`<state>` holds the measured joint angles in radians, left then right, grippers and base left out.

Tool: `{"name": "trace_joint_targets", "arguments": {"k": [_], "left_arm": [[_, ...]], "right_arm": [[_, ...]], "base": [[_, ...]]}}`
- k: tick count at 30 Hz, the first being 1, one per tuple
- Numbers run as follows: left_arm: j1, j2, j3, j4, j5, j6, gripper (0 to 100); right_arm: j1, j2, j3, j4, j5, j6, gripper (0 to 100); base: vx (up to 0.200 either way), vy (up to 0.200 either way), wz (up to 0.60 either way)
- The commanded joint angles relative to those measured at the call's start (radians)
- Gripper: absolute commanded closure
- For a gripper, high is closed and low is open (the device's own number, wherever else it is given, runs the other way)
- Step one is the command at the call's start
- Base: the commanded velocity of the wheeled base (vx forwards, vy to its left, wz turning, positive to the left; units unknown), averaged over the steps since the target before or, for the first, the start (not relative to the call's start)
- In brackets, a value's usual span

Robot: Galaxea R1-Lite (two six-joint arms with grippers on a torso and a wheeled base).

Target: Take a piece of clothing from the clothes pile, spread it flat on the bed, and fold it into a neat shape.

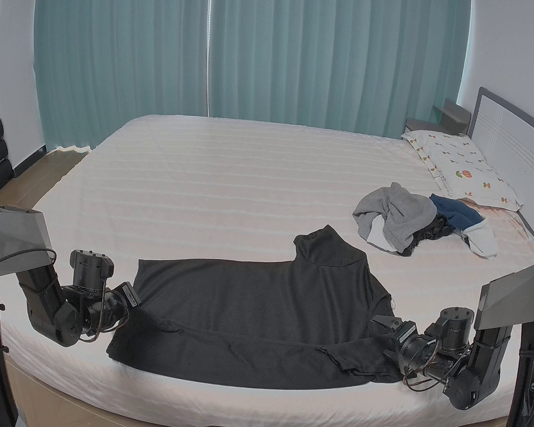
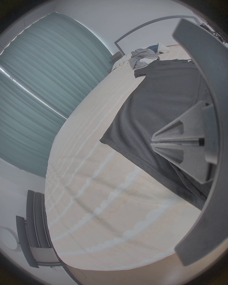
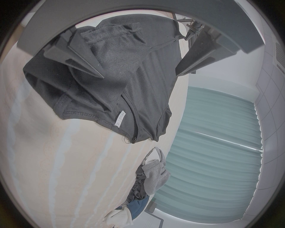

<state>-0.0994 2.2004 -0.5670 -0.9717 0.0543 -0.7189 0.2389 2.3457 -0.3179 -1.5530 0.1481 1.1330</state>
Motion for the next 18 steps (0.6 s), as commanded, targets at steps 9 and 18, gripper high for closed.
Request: {"name": "trace_joint_targets", "arguments": {"k": [9, 18], "left_arm": [[-0.023, -0.005, -0.002, -0.001, 0.006, -0.037, 100], [-0.026, -0.027, 0.001, -0.002, 0.007, -0.039, 100]], "right_arm": [[0.000, 0.001, 0.000, -0.015, 0.001, 0.001, 0], [0.000, 0.001, 0.000, -0.015, 0.001, 0.001, 0]], "base": [[0.000, -0.133, 0.00], [0.000, 0.000, 0.00]]}}
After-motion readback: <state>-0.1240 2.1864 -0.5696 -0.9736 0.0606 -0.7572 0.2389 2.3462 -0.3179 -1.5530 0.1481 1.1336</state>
